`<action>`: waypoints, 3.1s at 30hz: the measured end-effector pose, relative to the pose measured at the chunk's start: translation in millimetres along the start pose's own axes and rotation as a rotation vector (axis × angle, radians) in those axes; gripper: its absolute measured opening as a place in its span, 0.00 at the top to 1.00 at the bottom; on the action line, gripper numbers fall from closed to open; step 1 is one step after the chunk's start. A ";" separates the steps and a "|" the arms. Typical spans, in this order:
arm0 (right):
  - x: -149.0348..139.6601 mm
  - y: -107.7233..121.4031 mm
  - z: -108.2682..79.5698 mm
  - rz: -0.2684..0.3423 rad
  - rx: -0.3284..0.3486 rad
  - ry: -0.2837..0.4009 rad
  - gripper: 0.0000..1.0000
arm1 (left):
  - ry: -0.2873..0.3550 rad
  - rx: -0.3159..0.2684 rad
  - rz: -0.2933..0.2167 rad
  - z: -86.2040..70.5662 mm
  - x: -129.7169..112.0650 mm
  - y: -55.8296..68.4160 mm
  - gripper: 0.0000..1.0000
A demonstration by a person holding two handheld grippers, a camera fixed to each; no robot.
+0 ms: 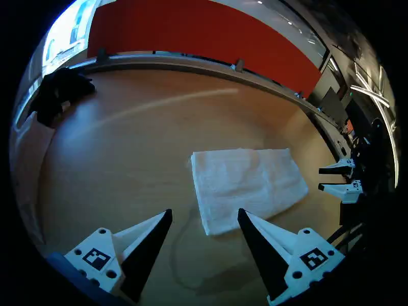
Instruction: Fold towel
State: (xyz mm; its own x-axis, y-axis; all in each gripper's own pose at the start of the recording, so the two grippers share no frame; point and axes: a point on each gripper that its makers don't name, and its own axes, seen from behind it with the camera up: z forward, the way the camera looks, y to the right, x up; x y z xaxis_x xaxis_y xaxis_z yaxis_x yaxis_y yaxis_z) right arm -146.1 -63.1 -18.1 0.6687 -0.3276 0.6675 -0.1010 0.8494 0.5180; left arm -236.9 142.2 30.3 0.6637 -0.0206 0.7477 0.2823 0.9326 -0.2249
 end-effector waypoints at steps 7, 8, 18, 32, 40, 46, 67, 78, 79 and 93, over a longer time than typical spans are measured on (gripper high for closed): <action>-10.5 -3.5 -5.5 -0.032 0.017 -0.005 0.15 | -0.001 0.018 -0.021 -15.0 -17.3 -1.9 0.05; -11.6 -3.3 -5.5 -0.038 0.020 -0.006 0.15 | -0.001 0.023 -0.023 -17.0 -19.2 -2.6 0.05; -19.6 -2.9 -1.4 -0.134 0.070 -0.037 0.15 | 0.009 0.081 -0.035 -40.6 -38.5 -12.1 0.04; -30.9 10.2 8.2 -0.213 0.091 -0.109 0.15 | 0.023 0.173 -0.073 -78.3 -70.1 -31.9 0.05; -37.1 10.3 17.6 -0.210 0.105 -0.137 0.31 | 0.021 0.207 -0.092 -95.4 -87.6 -36.8 0.05; -42.4 8.4 21.8 -0.212 0.117 -0.156 0.49 | 0.025 0.219 -0.111 -105.0 -95.0 -37.8 0.05; -32.6 0.9 18.3 -0.214 0.119 -0.122 0.96 | 0.032 0.239 -0.137 -127.9 -105.9 -42.1 0.04; 13.8 -7.7 1.2 -0.273 0.105 -0.065 0.96 | 0.047 0.237 -0.143 -136.4 -102.6 -43.5 0.05; 18.6 -8.5 -0.3 -0.282 0.104 -0.061 0.96 | 0.048 0.237 -0.142 -137.2 -102.2 -43.8 0.05; 91.3 -37.5 -7.2 -0.395 0.107 -0.002 0.96 | 0.071 0.226 -0.162 -149.1 -99.1 -46.2 0.05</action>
State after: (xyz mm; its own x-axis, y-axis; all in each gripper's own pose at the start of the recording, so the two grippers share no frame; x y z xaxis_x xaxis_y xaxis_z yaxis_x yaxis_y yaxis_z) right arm -76.0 -121.8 19.6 0.6697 -0.6211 0.4071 0.0872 0.6102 0.7874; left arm -212.4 47.5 -126.6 0.6717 -0.1934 0.7152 0.2320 0.9717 0.0449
